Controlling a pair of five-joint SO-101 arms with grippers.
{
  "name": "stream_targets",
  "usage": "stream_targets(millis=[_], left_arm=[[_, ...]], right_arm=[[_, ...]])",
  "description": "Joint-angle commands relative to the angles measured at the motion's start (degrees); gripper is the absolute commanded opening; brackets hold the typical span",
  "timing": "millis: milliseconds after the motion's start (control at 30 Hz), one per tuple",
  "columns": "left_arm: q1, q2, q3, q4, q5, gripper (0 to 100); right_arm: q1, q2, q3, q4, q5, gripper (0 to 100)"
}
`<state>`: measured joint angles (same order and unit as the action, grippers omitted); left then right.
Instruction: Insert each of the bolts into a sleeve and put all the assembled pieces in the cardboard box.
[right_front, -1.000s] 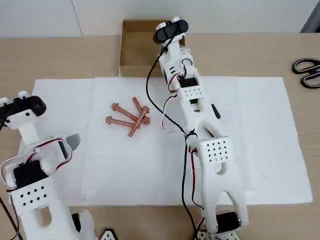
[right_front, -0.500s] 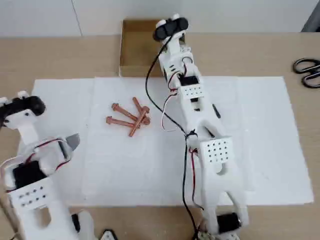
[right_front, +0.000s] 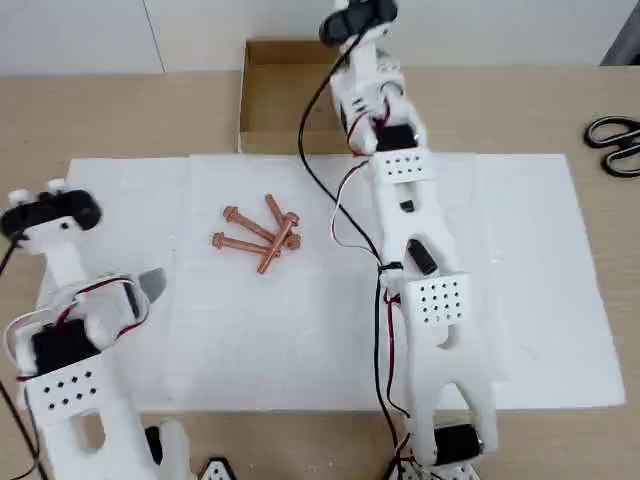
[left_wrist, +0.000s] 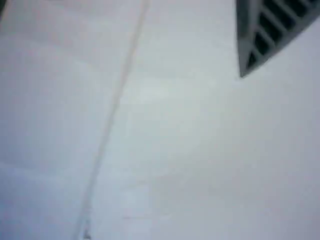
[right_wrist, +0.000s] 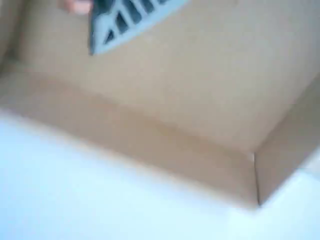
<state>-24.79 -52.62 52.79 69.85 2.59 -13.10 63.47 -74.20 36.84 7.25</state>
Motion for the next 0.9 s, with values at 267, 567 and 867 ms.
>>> stream_targets(millis=[267,567,867], left_arm=[[5.7,-0.7,-0.5,0.1,-0.4,31],[6.0,-0.7,-0.4,0.2,-0.4,31],[6.0,-0.8,-0.6,1.3,-0.4,31]], right_arm=[[3.7,-10.6,-22.3,35.7,0.6,14.4],[8.8,-26.6,-21.5,59.6,0.5,14.4],[17.1,-36.9,-9.7,60.3,0.6,14.4]])
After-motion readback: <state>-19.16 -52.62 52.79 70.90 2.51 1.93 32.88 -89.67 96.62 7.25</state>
